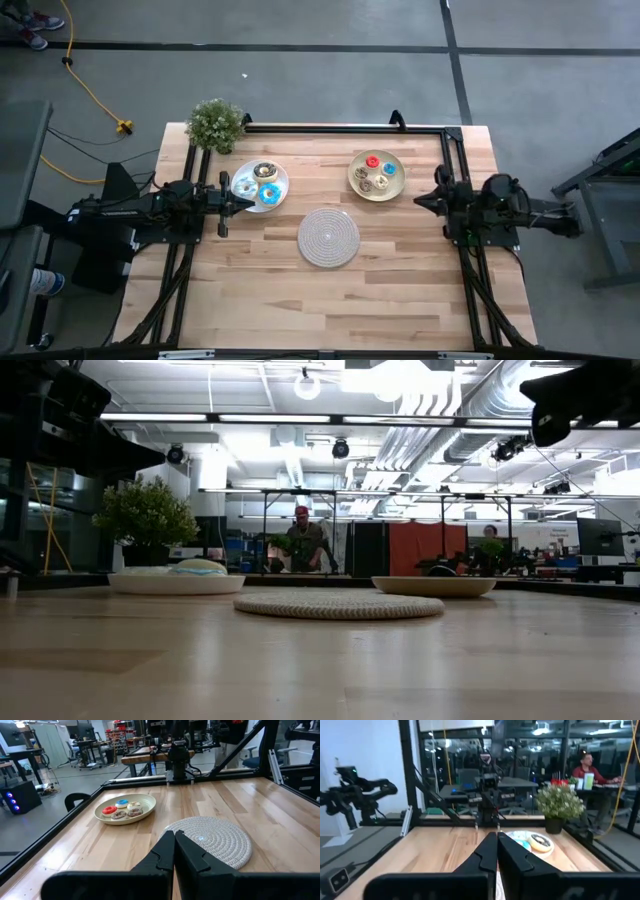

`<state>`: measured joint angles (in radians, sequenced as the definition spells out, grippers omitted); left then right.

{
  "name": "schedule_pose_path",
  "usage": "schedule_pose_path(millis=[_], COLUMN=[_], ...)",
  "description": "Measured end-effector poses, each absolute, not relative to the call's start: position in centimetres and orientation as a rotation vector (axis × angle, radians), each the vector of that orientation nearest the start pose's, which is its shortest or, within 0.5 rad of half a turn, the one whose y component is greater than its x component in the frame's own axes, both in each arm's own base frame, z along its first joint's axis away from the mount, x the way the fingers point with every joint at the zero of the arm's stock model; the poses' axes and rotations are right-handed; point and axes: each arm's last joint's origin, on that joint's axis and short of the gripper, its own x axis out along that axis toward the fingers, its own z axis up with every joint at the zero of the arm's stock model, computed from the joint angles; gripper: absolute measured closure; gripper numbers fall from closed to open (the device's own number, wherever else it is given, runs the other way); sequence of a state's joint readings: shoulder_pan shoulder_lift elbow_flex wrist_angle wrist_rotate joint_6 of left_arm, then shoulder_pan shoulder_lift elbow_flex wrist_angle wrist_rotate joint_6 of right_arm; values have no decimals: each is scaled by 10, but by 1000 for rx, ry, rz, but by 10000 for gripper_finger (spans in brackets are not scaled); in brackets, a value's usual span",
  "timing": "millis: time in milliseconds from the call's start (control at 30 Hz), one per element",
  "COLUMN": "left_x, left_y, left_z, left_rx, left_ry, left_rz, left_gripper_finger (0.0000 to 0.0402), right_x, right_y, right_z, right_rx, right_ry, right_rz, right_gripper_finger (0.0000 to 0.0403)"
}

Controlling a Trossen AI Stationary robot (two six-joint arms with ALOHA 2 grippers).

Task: Pick & Place donuts
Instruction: Return to Home Position

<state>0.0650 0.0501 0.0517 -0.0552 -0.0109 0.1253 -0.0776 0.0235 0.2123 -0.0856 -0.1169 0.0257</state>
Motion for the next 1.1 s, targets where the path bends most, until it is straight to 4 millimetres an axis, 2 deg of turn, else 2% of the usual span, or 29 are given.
schedule_pose_path(millis=[167,267,433,533,767,1100], left_x=[98,98,98,98,98,98], left_y=[7,7,7,7,7,7], left_z=[172,172,172,172,172,172], left_rx=[123,124,124,124,123,123], left_ry=[58,58,58,58,59,59], left_rz=[72,72,72,72,72,72], left_gripper_finger=[401,401,401,401,401,401], right_x=[79,79,90,93,93,96], right_y=[-1,0,2,3,4,2], right_z=[226,229,206,198,196,185], right_rx=[27,17,96,105,83,61], right_ry=[-125,-196,-335,-317,-302,-188], right_rz=[101,137,162,153,168,118], right_gripper_finger=[402,402,402,403,403,403])
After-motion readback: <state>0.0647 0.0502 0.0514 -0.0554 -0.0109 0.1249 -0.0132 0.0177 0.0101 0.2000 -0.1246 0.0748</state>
